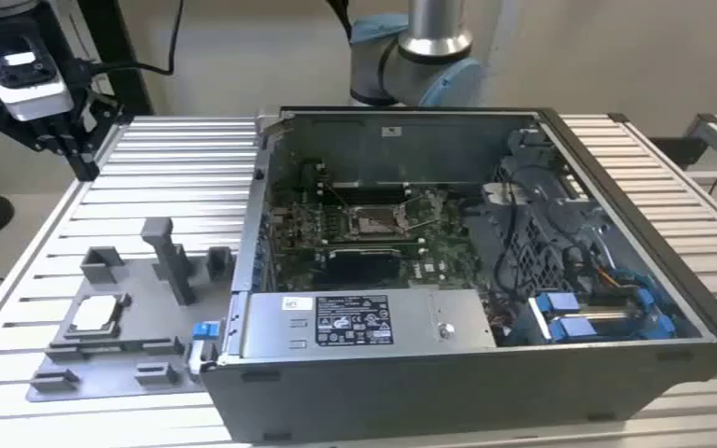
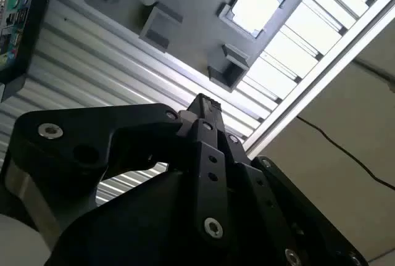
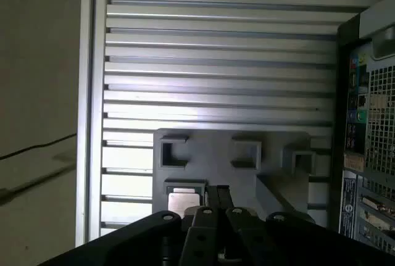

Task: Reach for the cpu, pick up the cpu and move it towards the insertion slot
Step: 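Reach for the cpu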

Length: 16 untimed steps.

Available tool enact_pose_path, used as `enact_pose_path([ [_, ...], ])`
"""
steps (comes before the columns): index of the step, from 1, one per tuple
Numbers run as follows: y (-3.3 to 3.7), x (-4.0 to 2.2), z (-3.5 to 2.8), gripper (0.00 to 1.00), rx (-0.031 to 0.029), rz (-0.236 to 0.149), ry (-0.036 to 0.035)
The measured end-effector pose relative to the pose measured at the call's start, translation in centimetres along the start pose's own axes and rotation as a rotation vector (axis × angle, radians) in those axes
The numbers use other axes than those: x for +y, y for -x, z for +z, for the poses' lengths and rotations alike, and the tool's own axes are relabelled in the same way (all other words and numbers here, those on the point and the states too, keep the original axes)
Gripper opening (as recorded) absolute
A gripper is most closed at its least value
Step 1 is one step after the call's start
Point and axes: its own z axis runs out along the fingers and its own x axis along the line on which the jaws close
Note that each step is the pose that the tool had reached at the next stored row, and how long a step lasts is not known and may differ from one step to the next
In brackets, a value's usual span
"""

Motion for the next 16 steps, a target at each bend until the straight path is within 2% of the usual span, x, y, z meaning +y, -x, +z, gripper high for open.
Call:
enact_pose_path([
  [12, 0.0, 0.0, 0.0, 0.0, 0.0, 0.0, 0.0],
  [16, -0.31, -0.21, 0.05, 0.0, 0.0001, 0.0, 0.0],
])
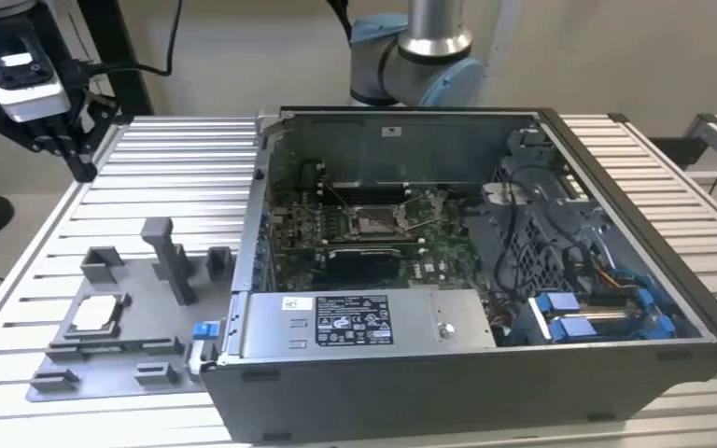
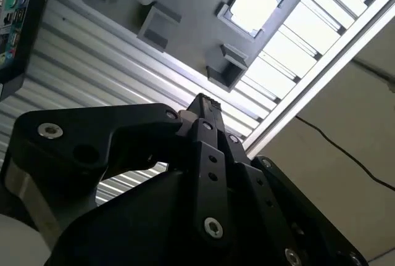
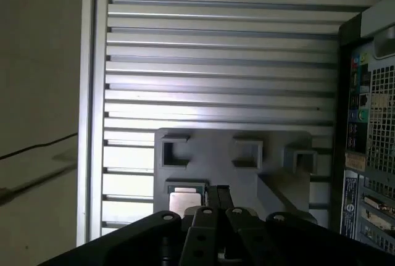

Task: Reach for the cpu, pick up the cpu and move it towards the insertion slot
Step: 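Reach for the cpu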

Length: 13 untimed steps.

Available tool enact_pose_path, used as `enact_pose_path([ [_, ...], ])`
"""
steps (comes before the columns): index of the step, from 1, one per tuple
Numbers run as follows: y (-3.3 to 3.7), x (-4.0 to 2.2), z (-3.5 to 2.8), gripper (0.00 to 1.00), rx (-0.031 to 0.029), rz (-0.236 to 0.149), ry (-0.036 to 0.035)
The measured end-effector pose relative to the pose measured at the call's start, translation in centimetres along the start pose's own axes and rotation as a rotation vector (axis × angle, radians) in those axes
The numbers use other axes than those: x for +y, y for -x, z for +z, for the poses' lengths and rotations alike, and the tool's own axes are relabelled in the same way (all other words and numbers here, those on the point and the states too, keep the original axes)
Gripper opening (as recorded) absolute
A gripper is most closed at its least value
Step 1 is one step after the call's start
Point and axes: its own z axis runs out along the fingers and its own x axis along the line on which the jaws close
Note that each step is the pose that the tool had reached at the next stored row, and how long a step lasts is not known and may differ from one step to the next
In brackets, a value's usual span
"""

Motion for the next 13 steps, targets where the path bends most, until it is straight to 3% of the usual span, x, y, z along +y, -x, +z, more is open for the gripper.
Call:
enact_pose_path([
  [4, -0.48, -0.56, 0.17, 0.0, -0.0001, 0.0, 0.0001],
  [13, -1.54, -2.47, 0.73, 0.0, 0.0, 0.0, 0.0001],
])
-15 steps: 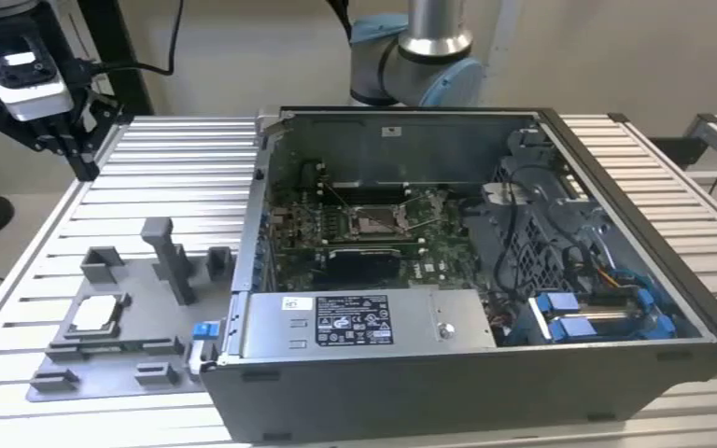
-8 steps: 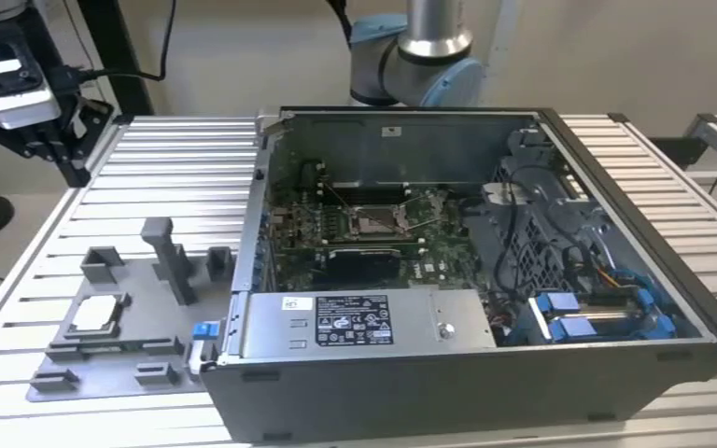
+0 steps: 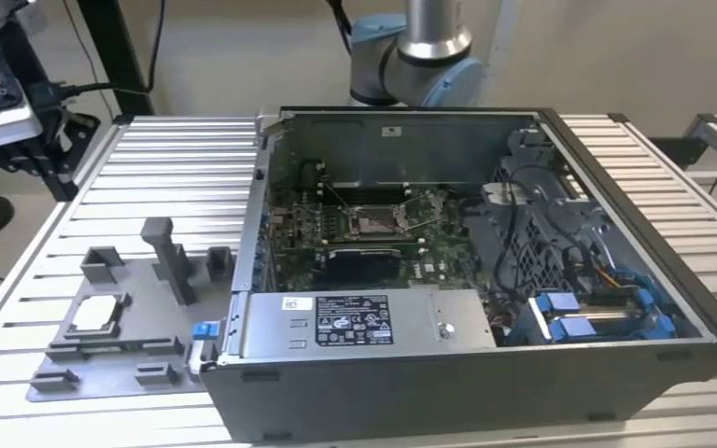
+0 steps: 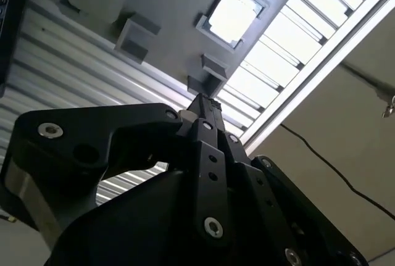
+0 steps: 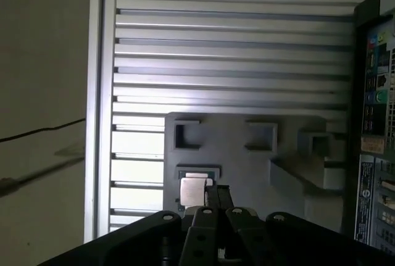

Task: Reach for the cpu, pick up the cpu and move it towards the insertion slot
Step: 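Reach for the cpu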

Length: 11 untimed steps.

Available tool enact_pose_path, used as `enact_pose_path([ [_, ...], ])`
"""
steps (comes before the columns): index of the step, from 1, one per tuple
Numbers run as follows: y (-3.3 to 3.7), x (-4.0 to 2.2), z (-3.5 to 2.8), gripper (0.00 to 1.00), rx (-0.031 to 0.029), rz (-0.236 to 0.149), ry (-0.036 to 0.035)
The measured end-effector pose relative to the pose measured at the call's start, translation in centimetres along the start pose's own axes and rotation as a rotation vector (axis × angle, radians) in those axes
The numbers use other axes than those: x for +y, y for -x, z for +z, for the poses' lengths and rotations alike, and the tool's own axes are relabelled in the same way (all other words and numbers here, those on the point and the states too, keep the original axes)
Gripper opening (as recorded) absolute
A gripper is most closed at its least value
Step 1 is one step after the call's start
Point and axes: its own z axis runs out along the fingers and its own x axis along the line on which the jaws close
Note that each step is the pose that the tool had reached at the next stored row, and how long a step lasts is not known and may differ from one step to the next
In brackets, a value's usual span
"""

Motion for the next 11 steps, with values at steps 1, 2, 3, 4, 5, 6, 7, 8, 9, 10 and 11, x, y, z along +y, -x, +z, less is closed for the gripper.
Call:
enact_pose_path([
  [1, -0.07, -0.26, 0.06, 0.0, 0.0, 0.0, 0.0],
  [2, -0.13, -0.52, 0.11, 0.0, 0.0001, 0.0, 0.0],
  [3, -0.17, -0.77, 0.15, 0.0, 0.0001, 0.0, 0.0],
  [4, -0.18, -1.0, 0.19, 0.0, 0.0002, 0.0, -0.0001],
  [5, -0.18, -1.15, 0.22, 0.0, 0.0001, 0.0, -0.0001],
  [6, -0.18, -1.15, 0.22, 0.0, 0.0, 0.0, 0.0],
  [7, -0.18, -1.15, 0.22, 0.0, 0.0, 0.0, 0.0],
  [8, -0.18, -1.15, 0.22, 0.0, 0.0, 0.0, 0.0],
  [9, -0.18, -1.15, 0.22, 0.0, 0.0, 0.0, 0.0],
  [10, -0.18, -1.16, 0.22, 0.0, 0.0002, 0.0, -0.0001],
  [11, -0.18, -1.16, 0.22, 0.0, 0.0, 0.0, 0.0],
])
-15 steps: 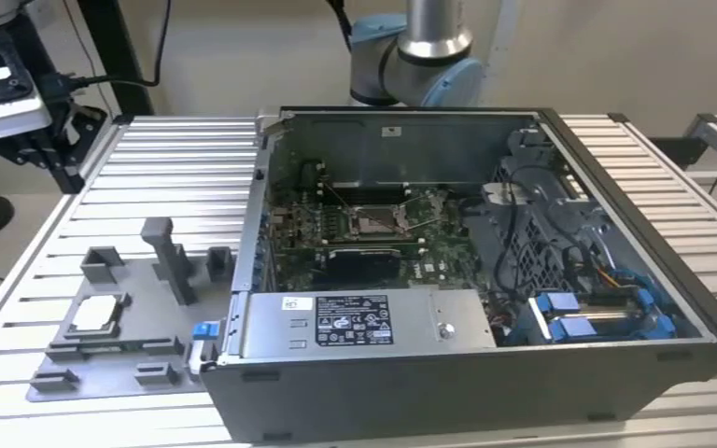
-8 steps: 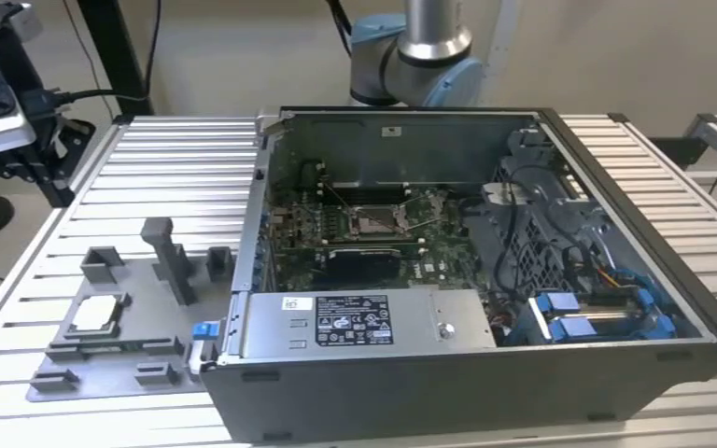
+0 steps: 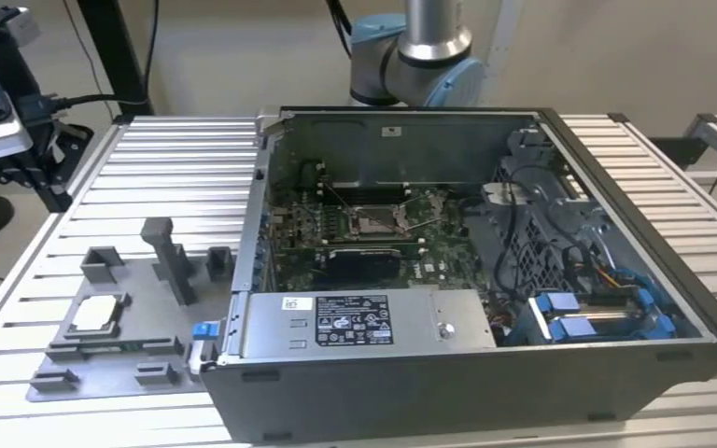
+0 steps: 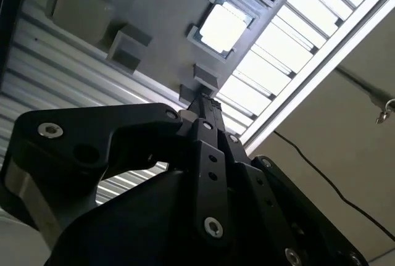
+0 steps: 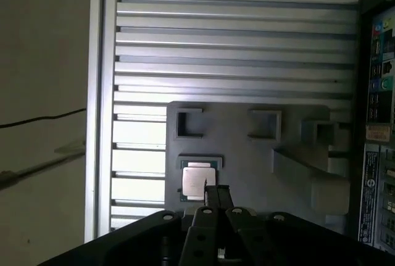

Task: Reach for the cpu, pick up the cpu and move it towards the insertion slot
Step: 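Reach for the cpu, then pick up the cpu and move it towards the insertion slot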

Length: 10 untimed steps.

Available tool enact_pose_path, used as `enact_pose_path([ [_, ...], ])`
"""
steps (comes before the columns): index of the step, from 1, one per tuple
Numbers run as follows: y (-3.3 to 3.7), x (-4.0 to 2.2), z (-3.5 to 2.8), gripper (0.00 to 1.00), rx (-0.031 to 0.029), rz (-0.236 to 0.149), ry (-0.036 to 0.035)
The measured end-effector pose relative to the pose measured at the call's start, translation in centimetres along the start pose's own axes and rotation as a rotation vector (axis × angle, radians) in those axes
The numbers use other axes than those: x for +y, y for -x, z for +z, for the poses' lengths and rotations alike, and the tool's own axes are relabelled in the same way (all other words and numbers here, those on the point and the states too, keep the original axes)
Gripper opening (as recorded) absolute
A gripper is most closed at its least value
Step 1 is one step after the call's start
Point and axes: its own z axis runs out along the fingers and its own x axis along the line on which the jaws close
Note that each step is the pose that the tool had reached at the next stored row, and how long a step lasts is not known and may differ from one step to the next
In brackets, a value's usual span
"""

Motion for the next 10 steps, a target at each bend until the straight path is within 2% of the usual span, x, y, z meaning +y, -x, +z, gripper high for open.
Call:
enact_pose_path([
  [1, 0.0, 0.0, 0.0, 0.0, 0.0, 0.0, 0.0],
  [2, 0.0, 0.0, 0.0, 1.0, 0.0, 0.0, 0.0],
  [10, 0.0, -0.01, 0.01, 1.0, 0.0, 0.0, 0.0],
])
